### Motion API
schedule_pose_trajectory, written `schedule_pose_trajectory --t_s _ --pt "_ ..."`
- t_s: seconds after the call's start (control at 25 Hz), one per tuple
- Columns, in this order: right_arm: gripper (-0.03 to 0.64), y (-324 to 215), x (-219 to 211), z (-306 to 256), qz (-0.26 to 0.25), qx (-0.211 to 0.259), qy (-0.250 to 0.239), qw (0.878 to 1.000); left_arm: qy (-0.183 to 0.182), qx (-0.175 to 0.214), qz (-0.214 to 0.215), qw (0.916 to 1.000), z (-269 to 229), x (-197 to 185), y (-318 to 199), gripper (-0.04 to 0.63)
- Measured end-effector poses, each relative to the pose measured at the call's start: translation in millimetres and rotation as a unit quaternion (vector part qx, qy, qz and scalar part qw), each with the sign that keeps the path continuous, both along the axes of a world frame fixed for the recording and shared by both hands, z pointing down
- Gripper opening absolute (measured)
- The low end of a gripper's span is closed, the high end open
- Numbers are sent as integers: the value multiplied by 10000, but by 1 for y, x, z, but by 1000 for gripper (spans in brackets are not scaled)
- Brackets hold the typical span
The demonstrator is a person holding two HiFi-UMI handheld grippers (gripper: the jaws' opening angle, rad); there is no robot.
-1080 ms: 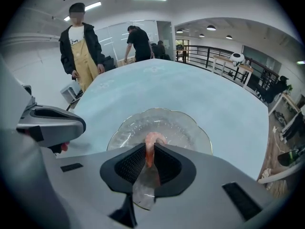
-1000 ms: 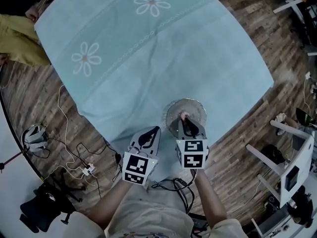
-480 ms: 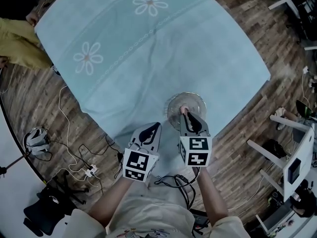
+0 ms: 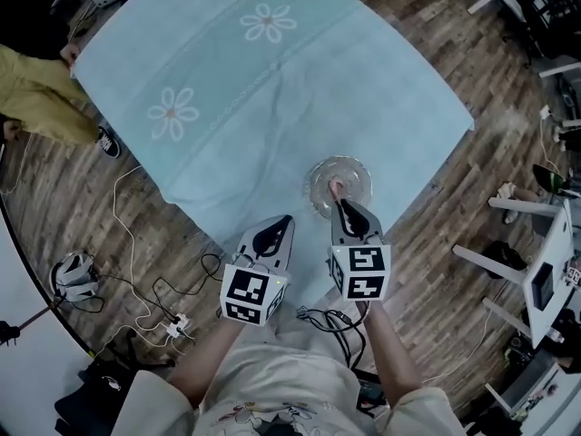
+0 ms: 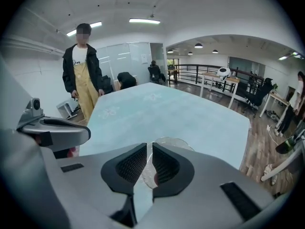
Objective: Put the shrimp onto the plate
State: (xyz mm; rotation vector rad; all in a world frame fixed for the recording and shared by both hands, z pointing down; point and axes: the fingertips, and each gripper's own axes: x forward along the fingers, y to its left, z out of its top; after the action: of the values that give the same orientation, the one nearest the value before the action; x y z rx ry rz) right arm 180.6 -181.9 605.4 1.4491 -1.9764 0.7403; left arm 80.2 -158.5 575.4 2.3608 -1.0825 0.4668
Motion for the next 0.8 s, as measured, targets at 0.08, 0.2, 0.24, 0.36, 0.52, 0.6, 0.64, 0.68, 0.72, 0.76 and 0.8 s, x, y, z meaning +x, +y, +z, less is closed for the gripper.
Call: schedule_pose_trajectory --t_s 0.08,0.2,0.24,0.36,0.52,0.6,0.64,0.68,0.72,0.76,0.8 --pt "52 10 -6 -14 98 125 -84 9998 21 116 87 9999 -14 -5 5 0" --pt "40 25 -17 -38 246 420 -128 9987 68 274 202 9994 -34 -16 12 0" --pt "39 30 -22 -46 278 494 -136 9983 91 327 241 9991 -41 -21 15 0" --pt "37 51 -43 -65 347 597 -198 9974 151 463 338 9982 -62 -37 25 0" --pt "34 81 -70 -95 440 910 -187 9947 185 559 383 9975 -80 -61 43 0" --pt "31 95 -76 -113 517 1125 -196 9921 180 628 401 9971 -87 -71 51 0" --pt "31 101 -78 -123 552 1240 -195 9906 170 645 429 9969 -89 -75 55 0" --pt "29 106 -81 -133 586 1356 -183 9889 148 656 463 9967 -92 -80 59 0" --pt "28 111 -83 -144 623 1472 -166 9870 120 671 497 9964 -94 -85 64 0" --pt "26 117 -86 -154 666 1586 -153 9850 107 703 526 9961 -98 -90 69 0" --pt "26 122 -88 -164 716 1698 -154 9827 122 757 544 9956 -103 -95 74 0"
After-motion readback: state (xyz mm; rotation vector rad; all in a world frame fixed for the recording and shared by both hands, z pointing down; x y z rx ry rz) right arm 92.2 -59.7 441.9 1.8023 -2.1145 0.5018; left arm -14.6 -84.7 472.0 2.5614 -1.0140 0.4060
